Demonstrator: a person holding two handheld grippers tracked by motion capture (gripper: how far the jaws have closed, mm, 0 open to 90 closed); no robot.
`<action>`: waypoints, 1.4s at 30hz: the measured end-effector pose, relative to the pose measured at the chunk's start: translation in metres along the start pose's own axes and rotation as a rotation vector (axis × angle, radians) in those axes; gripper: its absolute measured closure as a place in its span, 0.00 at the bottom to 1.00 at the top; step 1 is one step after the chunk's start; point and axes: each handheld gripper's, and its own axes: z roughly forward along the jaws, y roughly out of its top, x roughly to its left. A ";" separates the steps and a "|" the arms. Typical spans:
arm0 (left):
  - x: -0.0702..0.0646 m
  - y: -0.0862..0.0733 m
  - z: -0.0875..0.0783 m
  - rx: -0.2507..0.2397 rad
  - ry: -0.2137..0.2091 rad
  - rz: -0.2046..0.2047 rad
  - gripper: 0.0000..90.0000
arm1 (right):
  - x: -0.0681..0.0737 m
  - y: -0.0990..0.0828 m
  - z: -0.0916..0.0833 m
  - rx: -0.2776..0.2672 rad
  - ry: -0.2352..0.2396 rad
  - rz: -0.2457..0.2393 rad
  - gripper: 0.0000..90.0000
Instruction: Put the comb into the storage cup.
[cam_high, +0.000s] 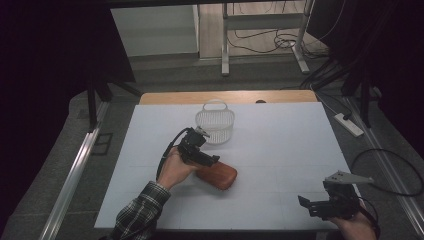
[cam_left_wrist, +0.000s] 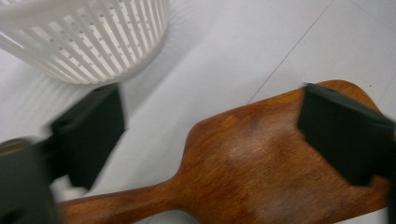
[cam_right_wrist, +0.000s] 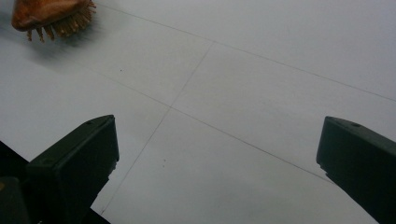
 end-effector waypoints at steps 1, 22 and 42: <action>0.001 0.000 0.000 0.002 -0.008 0.001 0.27 | 0.000 0.000 0.000 0.001 0.000 0.000 0.00; 0.015 -0.006 -0.003 0.028 -0.039 0.017 0.99 | -0.001 0.000 0.002 0.015 -0.010 0.007 0.00; 0.040 -0.035 0.014 0.090 -0.064 -0.084 0.99 | 0.000 0.001 0.002 0.020 -0.014 -0.001 0.00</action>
